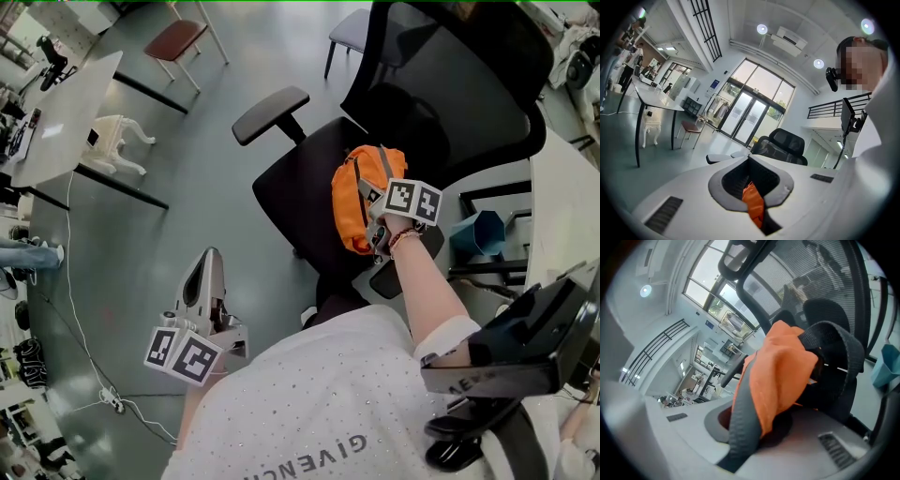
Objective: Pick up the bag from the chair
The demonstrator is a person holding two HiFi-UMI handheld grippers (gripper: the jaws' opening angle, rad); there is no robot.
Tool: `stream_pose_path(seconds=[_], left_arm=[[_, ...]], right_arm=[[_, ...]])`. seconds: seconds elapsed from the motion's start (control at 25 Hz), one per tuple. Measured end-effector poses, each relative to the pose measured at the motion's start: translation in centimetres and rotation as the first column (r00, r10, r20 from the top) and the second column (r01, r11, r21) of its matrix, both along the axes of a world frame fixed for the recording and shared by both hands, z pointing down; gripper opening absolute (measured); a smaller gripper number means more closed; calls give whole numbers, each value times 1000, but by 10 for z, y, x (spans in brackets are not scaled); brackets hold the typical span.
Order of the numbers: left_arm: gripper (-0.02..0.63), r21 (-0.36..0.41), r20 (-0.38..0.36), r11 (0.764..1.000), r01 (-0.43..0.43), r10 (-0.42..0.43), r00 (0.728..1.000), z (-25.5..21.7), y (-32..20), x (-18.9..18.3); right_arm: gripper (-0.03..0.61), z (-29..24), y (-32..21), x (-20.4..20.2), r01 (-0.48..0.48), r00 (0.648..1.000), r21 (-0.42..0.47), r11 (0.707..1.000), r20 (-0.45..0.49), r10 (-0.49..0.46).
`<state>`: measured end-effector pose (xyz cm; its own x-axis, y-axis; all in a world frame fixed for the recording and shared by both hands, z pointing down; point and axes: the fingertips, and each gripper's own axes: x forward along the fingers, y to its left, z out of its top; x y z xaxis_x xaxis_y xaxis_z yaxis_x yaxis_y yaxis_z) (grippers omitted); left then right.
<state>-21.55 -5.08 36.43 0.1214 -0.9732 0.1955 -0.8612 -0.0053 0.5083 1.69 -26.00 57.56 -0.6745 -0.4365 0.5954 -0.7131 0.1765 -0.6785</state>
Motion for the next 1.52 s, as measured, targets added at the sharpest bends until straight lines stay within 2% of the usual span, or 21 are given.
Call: stream_pose_path(seconds=[0.28, 0.52, 0.64, 0.92, 1.24, 1.36, 1.52], left_arm=[[-2, 24, -17, 1000, 8, -8, 1000, -5, 13, -4], [-2, 33, -24, 999, 12, -12, 1000, -9, 29, -7], [-2, 33, -22, 999, 18, -17, 1000, -8, 39, -11], [0, 38, -13, 999, 31, -31, 999, -10, 61, -15], [-2, 45, -9, 998, 54, -53, 999, -13, 80, -20], [-1, 50, -8, 997, 55, -55, 998, -14, 84, -22], [-2, 62, -7, 997, 55, -55, 998, -16, 86, -19]], right_arm=[[35, -18, 19, -10, 36, 999, 17, 999, 21, -36], [35, -31, 35, -13, 9, 994, 3, 1000, 111, -9], [35, -37, 44, -22, 39, 988, 16, 999, 151, -41], [35, -61, 67, -52, 142, 949, 88, 986, 273, -161], [35, -99, 77, -73, 170, 887, 145, 975, 408, -215], [35, -108, 84, -82, 197, 870, 160, 967, 426, -248], [35, -112, 90, -87, 228, 871, 184, 956, 401, -285]])
